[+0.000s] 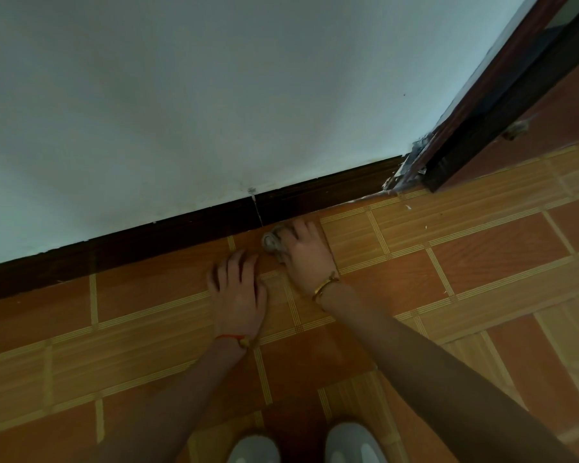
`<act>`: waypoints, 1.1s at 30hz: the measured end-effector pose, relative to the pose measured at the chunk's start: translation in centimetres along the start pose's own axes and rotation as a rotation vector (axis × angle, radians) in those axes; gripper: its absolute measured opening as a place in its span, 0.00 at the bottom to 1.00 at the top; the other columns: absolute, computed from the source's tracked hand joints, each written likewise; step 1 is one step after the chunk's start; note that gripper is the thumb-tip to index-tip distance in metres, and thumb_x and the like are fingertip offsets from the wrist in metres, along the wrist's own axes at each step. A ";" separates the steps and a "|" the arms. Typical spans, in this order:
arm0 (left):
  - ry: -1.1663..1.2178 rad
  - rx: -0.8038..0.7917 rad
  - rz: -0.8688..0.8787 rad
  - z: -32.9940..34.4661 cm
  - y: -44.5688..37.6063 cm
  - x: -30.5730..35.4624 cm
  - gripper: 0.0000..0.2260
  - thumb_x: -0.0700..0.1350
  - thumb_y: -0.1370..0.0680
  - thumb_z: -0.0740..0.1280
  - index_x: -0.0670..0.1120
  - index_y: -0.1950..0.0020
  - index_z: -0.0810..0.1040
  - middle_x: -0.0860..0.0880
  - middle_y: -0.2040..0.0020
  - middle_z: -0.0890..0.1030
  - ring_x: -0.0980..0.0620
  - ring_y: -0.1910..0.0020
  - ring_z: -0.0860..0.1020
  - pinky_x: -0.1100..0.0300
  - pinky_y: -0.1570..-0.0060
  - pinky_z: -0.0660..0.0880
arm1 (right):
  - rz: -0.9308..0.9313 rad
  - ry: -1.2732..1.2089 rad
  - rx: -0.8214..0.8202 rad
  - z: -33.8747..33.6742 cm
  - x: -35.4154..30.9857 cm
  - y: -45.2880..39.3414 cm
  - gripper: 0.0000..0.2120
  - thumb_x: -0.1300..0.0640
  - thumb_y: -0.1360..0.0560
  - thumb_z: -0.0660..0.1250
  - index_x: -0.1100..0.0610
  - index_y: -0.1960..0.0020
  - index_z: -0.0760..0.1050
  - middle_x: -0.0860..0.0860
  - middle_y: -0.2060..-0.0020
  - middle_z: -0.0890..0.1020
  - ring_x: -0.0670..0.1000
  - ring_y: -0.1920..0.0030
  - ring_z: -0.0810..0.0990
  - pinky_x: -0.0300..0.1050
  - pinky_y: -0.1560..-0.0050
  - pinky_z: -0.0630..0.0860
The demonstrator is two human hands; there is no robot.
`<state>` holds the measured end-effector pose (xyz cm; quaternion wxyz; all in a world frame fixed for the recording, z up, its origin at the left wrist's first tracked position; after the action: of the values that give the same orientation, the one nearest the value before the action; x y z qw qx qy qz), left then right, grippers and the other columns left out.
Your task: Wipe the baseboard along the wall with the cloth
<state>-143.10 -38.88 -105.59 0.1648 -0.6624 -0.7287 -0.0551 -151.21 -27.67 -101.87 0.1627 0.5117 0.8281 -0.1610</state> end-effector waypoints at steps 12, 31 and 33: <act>0.005 0.038 -0.032 -1.7 1.7 -3.3 0.20 0.46 0.21 0.56 0.43 0.31 0.74 0.42 0.31 0.73 0.39 0.32 0.70 0.34 0.27 0.59 | 0.566 0.077 0.207 -7.0 14.2 1.6 0.16 0.62 0.25 0.65 0.64 0.38 0.74 0.64 0.40 0.71 0.63 0.41 0.69 0.56 0.36 0.66; -0.007 0.025 -0.031 -1.5 1.6 -3.4 0.20 0.47 0.21 0.57 0.45 0.31 0.73 0.43 0.31 0.72 0.40 0.33 0.70 0.34 0.29 0.60 | 0.247 0.026 0.049 -2.7 6.1 -0.6 0.18 0.63 0.27 0.66 0.61 0.37 0.74 0.60 0.43 0.72 0.59 0.43 0.70 0.52 0.43 0.73; -0.007 0.034 -0.033 -1.6 1.6 -3.4 0.20 0.46 0.22 0.58 0.45 0.31 0.74 0.44 0.31 0.73 0.41 0.33 0.70 0.34 0.29 0.60 | 0.332 0.063 0.099 -3.8 8.2 -0.2 0.16 0.63 0.27 0.67 0.61 0.39 0.75 0.61 0.43 0.72 0.60 0.43 0.70 0.53 0.44 0.73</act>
<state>-141.06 -42.38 -105.37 0.1726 -0.6475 -0.7410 -0.0434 -155.28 -19.58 -101.98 0.1358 0.6537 0.7279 -0.1563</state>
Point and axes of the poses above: each hand's wrist, its own y-axis away from the middle knuckle, its own z-axis out of the palm, x = y × z, the point moved 10 cm from there along -y, towards the middle knuckle
